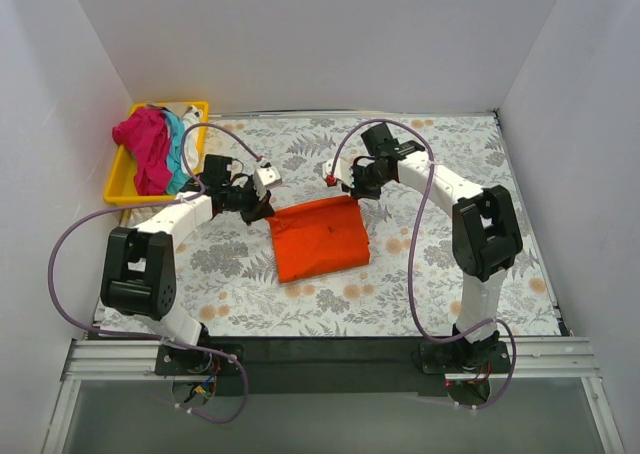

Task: Fold and stack the t-shirts
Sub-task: Fold the tshirt

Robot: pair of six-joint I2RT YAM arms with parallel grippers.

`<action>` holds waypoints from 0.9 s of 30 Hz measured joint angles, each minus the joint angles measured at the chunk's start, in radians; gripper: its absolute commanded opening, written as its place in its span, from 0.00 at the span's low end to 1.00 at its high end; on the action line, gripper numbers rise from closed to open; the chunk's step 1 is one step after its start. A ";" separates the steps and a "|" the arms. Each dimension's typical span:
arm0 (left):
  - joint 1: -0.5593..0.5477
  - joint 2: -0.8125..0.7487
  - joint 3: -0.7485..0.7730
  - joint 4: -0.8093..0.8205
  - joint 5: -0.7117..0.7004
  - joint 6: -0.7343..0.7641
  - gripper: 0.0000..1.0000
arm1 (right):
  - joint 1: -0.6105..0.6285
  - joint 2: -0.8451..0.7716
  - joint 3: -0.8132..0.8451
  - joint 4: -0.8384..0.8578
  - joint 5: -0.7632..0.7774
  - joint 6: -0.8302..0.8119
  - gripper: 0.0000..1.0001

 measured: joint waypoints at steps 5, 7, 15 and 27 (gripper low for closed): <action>0.007 0.059 0.036 0.014 -0.009 0.000 0.00 | -0.003 0.034 0.005 0.021 0.001 0.000 0.01; 0.011 0.082 0.051 0.023 -0.016 0.000 0.00 | -0.005 0.048 0.015 0.027 0.001 0.001 0.06; 0.015 0.197 0.164 0.022 -0.063 -0.031 0.25 | -0.014 0.104 0.083 0.052 0.043 0.041 0.27; 0.024 0.182 0.245 -0.014 -0.090 -0.268 0.34 | -0.106 0.066 0.153 0.039 0.013 0.298 0.41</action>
